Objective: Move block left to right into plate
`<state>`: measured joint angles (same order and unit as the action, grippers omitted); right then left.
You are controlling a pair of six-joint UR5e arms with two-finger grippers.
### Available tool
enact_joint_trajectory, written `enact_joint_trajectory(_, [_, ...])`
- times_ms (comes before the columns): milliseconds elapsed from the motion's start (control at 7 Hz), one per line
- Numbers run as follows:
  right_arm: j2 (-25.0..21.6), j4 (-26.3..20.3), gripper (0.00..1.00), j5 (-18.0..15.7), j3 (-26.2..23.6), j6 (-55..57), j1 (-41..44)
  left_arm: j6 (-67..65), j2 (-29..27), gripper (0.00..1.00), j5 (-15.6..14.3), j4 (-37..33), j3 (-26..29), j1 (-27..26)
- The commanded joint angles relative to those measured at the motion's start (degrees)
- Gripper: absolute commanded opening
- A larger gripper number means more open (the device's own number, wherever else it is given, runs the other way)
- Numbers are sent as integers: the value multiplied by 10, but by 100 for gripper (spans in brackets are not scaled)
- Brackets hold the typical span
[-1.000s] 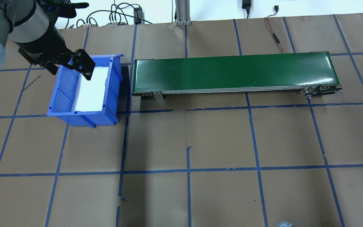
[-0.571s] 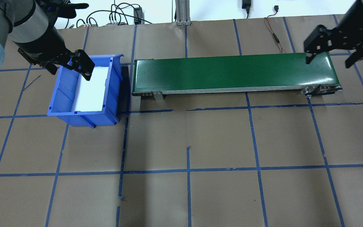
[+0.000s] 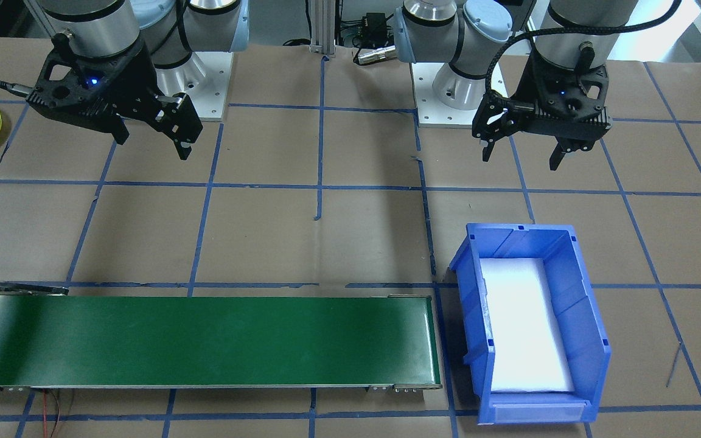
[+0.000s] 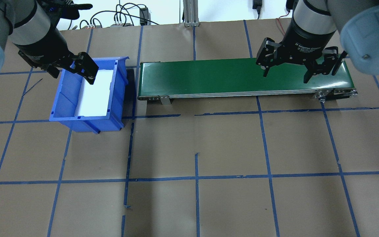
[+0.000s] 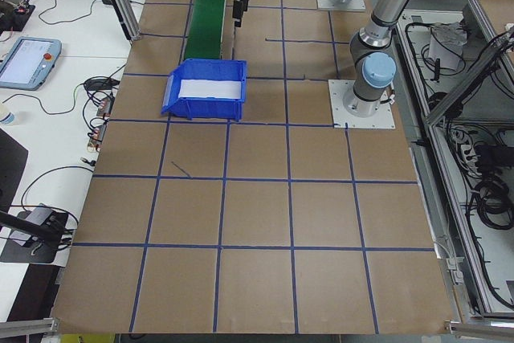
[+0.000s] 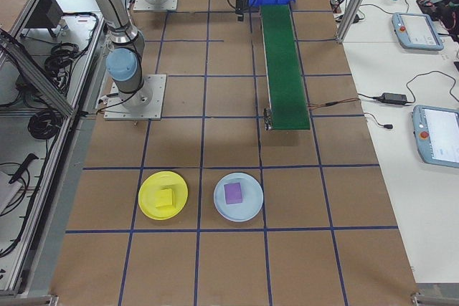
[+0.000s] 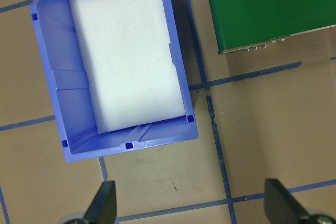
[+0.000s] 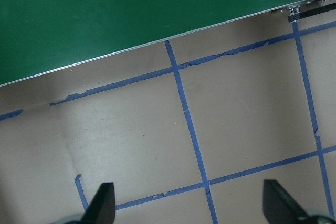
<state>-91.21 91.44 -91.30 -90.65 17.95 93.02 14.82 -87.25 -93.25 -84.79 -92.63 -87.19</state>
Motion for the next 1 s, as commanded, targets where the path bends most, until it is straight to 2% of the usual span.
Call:
enact_joint_trajectory(0, [2, 8, 100, -1, 1, -1, 0, 0, 1, 100, 0, 1, 0, 0])
enact_joint_trajectory(857, [-2, 10, 100, -3, 0, 0, 1, 0, 2, 100, -1, 0, -5, -1])
